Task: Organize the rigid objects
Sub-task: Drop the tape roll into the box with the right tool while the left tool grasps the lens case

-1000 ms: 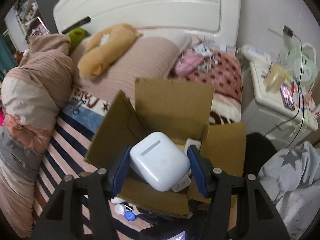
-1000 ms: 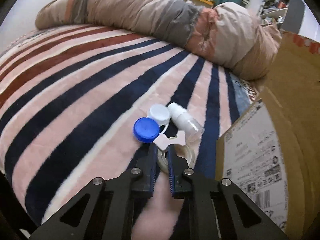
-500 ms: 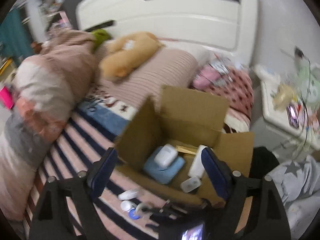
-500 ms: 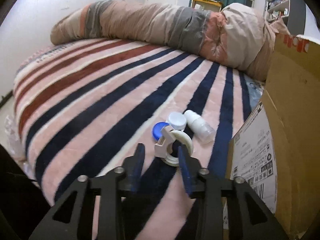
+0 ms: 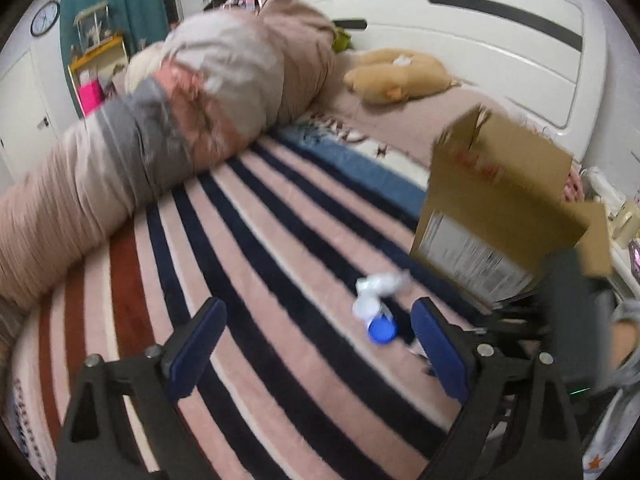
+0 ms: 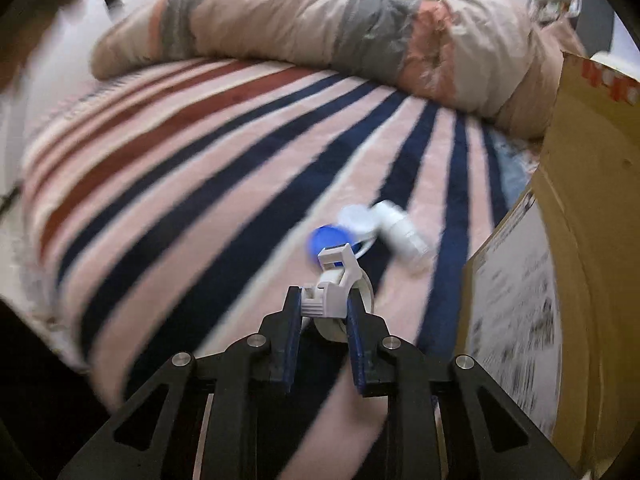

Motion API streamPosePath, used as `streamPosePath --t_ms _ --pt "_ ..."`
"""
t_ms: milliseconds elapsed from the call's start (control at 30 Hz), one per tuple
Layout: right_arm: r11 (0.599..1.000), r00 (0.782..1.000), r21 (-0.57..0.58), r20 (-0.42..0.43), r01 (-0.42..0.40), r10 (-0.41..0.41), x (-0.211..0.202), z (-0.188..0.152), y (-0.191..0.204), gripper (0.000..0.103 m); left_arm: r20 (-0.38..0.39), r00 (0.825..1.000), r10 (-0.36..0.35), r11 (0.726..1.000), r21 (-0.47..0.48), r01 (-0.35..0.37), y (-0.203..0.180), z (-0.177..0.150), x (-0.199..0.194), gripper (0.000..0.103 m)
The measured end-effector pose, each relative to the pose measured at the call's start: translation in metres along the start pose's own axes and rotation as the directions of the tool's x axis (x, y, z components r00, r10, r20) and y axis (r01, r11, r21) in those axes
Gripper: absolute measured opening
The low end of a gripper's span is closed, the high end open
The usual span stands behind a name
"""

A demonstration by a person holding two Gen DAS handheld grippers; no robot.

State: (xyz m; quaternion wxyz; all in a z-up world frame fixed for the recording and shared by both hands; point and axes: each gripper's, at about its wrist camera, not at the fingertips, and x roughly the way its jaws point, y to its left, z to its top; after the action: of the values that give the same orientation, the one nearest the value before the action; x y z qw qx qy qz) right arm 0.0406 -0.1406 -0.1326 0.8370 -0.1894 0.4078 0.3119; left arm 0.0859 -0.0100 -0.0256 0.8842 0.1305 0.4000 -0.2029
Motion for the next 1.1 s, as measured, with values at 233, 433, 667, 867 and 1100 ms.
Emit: streamPosePath --t_ms 233,433,667,867,1100 --pt "0.998 0.987 -0.060 0.161 0.034 -0.024 -0.030 -0.018 0.015 0.066 -0.039 0.999 -0.019 0.999 -0.045 0.017 0.009 -0.032 0.047 0.092" --pt "0.997 0.994 0.009 0.082 -0.071 0.070 0.009 -0.020 0.009 0.065 -0.039 0.999 -0.030 0.994 -0.104 0.026 0.017 -0.038 0.064 0.092" --pt "0.998 0.994 -0.048 0.106 -0.034 0.039 -0.027 -0.016 0.025 0.037 -0.034 0.996 -0.081 0.993 -0.094 0.078 0.008 -0.043 0.075 0.092" --pt "0.989 0.951 -0.071 0.292 0.129 -0.103 -0.150 0.017 0.025 0.037 -0.070 0.989 -0.132 0.988 -0.093 0.126 -0.014 -0.044 0.101 0.092" --pt "0.948 0.941 0.084 0.122 0.308 -0.317 -0.184 0.032 -0.078 0.037 -0.086 0.986 -0.146 0.985 -0.100 0.137 -0.038 -0.037 0.122 0.082"
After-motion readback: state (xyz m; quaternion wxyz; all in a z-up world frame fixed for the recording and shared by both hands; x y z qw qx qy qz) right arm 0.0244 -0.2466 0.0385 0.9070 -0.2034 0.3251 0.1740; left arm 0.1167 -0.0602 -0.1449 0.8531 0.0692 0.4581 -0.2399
